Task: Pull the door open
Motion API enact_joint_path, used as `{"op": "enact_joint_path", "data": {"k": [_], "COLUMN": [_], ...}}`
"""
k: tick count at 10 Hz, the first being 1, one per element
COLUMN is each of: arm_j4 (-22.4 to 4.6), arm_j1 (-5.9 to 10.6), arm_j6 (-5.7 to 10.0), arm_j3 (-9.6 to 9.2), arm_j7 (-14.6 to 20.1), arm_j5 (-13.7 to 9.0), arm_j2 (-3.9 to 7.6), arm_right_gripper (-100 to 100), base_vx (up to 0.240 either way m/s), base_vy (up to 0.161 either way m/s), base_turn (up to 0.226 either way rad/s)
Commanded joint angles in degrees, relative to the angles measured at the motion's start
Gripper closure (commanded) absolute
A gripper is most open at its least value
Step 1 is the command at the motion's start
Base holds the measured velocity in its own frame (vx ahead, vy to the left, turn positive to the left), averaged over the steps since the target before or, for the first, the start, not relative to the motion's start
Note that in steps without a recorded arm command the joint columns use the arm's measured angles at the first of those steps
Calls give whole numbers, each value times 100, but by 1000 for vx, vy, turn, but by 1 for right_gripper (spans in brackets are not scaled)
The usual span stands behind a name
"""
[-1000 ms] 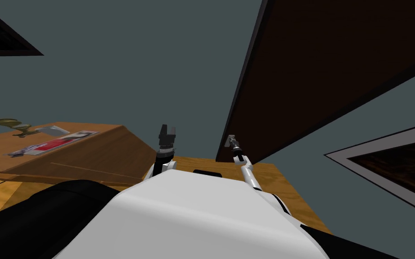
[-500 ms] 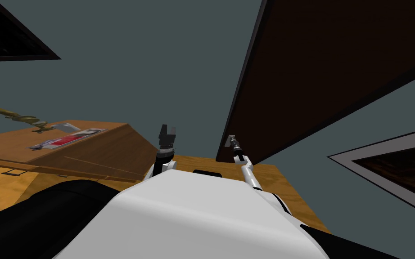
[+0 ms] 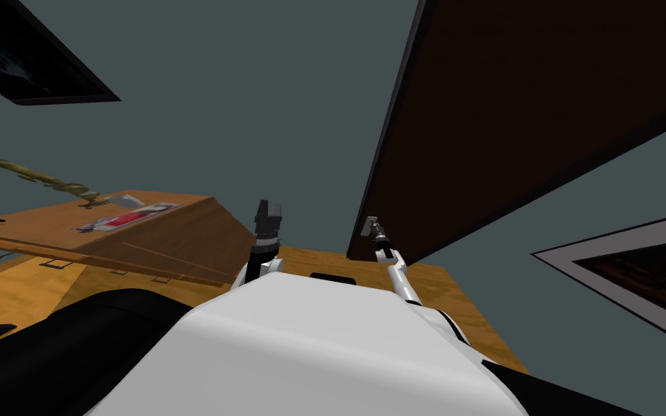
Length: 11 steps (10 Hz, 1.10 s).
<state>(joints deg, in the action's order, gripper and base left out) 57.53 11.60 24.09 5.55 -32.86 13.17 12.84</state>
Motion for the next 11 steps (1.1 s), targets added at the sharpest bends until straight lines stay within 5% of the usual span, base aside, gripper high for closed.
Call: {"op": "enact_joint_path", "data": {"k": [1, 9, 11], "arm_j4": [-92, -189, -242], "arm_j1": [10, 74, 109], "arm_j6": [51, 73, 85], "arm_j3": [-64, -134, -173], "arm_j7": [191, 1133, 1500], "arm_j5": [-59, -572, -856], "arm_j2": [-73, -28, -3], "arm_right_gripper": [100, 100, 100], "base_vx": [-46, -40, -47], "base_vy": [-31, -27, -36], "base_turn": [41, 59, 102]}}
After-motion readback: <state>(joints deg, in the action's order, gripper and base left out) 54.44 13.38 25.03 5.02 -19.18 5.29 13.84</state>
